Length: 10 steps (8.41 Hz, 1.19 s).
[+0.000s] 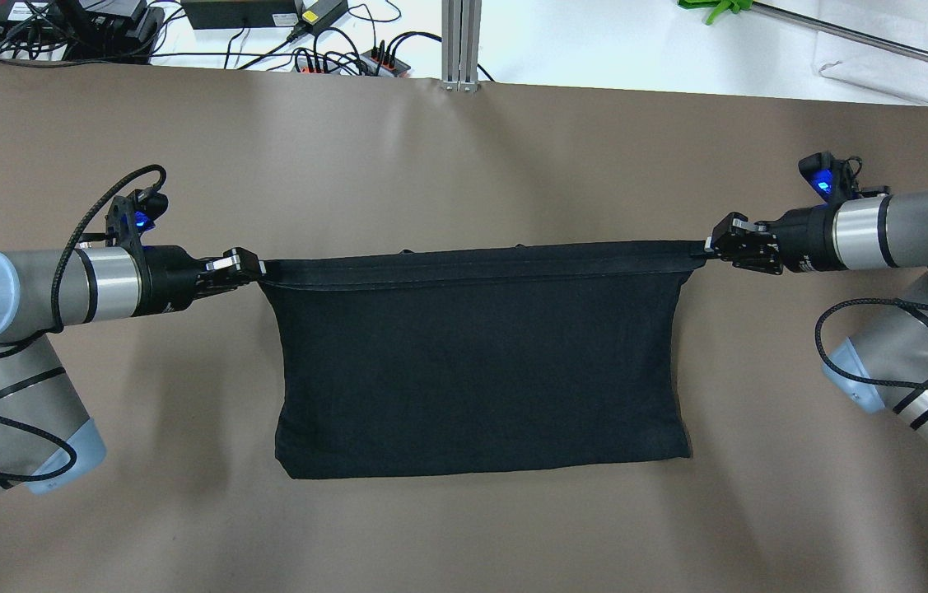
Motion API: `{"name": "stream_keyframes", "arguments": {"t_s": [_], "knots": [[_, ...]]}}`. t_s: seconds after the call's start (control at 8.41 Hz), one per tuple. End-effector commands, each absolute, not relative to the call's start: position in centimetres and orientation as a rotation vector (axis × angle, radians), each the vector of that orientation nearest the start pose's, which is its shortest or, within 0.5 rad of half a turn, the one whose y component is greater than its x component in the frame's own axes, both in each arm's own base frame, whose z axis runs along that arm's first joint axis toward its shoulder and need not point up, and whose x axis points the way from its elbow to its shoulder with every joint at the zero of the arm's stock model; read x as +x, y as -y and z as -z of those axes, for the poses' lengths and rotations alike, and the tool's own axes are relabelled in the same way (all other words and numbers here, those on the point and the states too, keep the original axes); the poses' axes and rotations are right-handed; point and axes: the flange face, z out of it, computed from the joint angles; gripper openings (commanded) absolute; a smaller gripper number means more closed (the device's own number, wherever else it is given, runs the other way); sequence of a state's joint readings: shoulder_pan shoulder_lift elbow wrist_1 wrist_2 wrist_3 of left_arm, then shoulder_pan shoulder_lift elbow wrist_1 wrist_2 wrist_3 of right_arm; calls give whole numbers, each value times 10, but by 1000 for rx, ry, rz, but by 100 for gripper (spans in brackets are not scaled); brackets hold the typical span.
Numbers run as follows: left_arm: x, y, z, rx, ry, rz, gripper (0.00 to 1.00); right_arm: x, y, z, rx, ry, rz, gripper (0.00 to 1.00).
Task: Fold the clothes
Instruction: 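Carry the lifted hem with both grippers toward the collar, then lay the hem over the collar and open both grippers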
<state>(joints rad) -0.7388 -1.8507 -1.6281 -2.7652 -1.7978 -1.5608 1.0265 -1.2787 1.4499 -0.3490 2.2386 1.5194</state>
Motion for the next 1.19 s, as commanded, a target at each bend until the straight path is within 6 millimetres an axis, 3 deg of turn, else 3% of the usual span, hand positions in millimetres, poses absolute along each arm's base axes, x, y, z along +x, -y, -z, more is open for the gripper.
{"name": "stream_keyframes", "arguments": {"t_s": [0.0,0.24,0.36,0.48,0.59,0.83,1.07], "knots": [[370,490,-318,400,-1530,410,0,-257,564,-407,222,1433,-346,0],[382,501,-288,387,-1513,419,0,-262,563,-394,227,1450,-332,1],[381,501,-288,389,-1511,420,6,-263,563,-392,227,1451,-329,37],[380,503,-294,397,-1498,419,68,-264,563,-392,231,1450,-324,93],[376,506,-298,438,-1482,447,94,-264,564,-399,227,1440,-327,94],[370,516,-296,453,-1463,469,94,-265,565,-402,213,1424,-336,94],[359,538,-287,448,-1400,509,94,-265,565,-397,210,1428,-338,94]]}}
